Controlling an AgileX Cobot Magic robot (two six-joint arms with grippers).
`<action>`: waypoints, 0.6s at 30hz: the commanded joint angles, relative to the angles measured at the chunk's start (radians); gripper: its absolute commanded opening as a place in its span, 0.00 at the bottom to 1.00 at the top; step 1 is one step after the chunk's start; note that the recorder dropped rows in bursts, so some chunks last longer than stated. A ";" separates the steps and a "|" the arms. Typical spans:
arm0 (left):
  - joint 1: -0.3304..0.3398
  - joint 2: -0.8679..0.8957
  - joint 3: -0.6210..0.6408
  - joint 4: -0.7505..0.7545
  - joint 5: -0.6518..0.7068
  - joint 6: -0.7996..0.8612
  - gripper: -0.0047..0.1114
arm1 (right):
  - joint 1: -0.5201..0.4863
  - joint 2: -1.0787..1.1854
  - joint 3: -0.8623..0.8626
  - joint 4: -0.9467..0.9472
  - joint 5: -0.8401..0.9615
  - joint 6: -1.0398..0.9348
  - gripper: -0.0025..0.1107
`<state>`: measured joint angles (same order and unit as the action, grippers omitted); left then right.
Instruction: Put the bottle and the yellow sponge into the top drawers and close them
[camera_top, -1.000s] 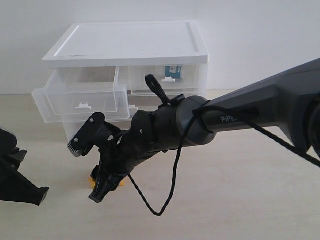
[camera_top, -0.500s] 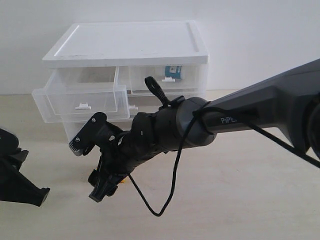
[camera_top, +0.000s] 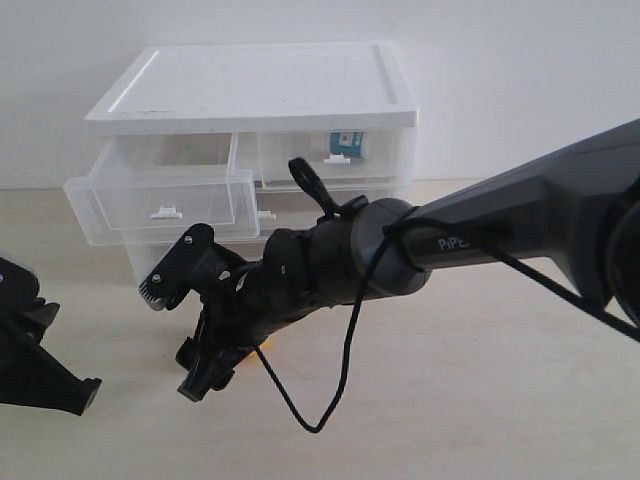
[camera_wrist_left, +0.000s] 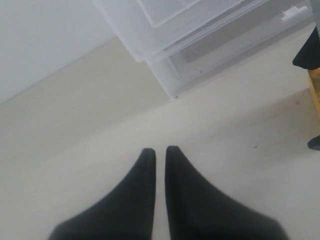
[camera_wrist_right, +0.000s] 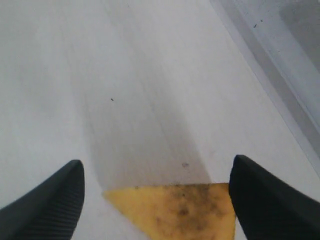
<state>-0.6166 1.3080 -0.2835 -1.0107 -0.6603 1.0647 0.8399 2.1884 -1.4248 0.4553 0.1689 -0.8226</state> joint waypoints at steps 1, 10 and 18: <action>0.002 -0.008 0.006 0.006 0.002 -0.004 0.07 | -0.005 0.023 0.007 0.000 0.047 0.032 0.65; 0.002 -0.008 0.006 0.010 0.002 -0.004 0.07 | -0.005 0.004 0.007 -0.018 0.021 0.042 0.65; 0.002 -0.008 0.006 0.017 0.002 -0.004 0.07 | -0.005 -0.112 0.007 -0.020 0.022 0.157 0.65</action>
<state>-0.6166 1.3080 -0.2835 -0.9960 -0.6583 1.0647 0.8399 2.1163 -1.4235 0.4409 0.1922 -0.7201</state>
